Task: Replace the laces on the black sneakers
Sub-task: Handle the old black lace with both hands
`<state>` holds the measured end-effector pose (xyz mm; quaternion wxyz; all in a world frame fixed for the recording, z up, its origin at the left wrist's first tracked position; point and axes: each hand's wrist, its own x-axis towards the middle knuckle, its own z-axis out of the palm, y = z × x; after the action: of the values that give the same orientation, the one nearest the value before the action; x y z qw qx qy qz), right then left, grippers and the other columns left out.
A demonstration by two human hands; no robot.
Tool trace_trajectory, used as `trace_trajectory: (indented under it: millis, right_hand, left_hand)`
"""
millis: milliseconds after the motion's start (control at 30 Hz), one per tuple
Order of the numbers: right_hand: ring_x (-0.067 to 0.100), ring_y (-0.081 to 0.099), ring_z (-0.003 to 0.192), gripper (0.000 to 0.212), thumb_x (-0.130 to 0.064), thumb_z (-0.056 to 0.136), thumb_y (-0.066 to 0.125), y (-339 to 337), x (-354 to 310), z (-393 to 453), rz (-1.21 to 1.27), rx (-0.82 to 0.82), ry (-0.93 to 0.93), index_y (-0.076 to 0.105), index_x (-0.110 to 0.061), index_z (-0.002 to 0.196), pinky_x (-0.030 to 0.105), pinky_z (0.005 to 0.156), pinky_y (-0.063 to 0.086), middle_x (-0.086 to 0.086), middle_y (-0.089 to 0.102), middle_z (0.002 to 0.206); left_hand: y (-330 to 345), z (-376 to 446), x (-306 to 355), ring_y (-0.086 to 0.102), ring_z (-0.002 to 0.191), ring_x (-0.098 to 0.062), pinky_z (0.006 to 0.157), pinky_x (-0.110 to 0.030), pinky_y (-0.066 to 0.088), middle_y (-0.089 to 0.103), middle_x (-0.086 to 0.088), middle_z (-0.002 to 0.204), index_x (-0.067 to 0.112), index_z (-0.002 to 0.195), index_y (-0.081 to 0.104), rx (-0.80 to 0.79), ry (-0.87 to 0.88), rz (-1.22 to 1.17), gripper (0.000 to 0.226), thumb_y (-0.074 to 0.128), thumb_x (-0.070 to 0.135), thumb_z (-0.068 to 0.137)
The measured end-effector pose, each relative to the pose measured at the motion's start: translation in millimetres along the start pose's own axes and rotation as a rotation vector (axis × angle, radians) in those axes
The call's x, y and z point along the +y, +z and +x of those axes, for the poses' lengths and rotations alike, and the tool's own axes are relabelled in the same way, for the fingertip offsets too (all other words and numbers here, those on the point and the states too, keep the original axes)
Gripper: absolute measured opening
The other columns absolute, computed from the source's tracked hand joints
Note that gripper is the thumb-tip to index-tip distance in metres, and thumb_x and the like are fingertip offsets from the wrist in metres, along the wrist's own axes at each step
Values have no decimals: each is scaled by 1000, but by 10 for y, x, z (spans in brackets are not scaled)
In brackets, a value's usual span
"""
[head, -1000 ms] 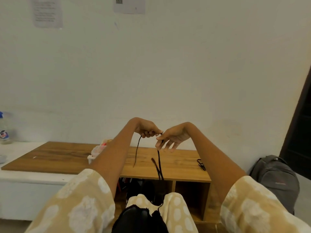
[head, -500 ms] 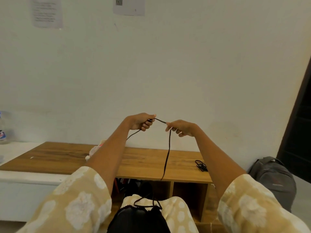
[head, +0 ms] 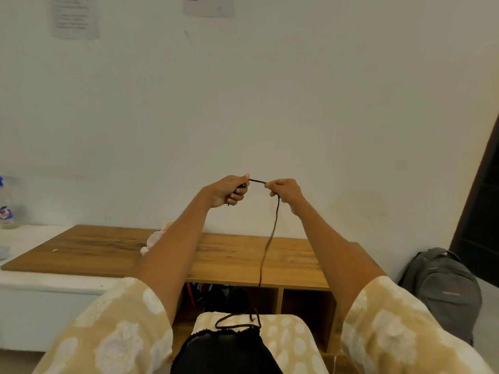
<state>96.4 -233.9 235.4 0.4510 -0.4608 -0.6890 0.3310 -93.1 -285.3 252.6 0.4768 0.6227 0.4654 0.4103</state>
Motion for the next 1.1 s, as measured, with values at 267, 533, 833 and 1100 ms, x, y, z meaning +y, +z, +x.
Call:
trace_trajectory:
  millis: [267,533,833,1100]
  right_hand:
    - [16,55,60,17,-16,96,52,237,47,-183,44,-521,133,64,-7,102,27,65,54,3,54,65]
    - [9,32,55,31,-36,96,51,82,-398,-171,-231,-594,-55,65,-9,94,20,54,35,-4,35,64]
    - [10,30,51,30,-33,99,44,-74,-520,76,-140,-166,-91,57,-12,81,19,43,26,0,37,65]
    - [9,27,48,31,-30,100,38,286,-134,-115,-150,-385,84,60,-9,105,18,40,22,0,41,65]
  left_hand:
    - [147,127,-114,66,95,-27,77,-29,58,63,-13,115,-3,123,50,111,167,-419,27,37,6,101]
    - [107,150,-372,64,99,-20,82,-25,55,62,-14,121,-2,132,48,216,174,-79,40,45,-9,93]
    - [125,-9,-128,60,66,-14,67,-24,53,64,-9,95,4,113,58,-57,151,-279,43,25,-13,91]
    - [230,113,-71,68,77,-19,75,-29,57,66,-8,93,-1,118,53,107,220,-533,26,37,11,101]
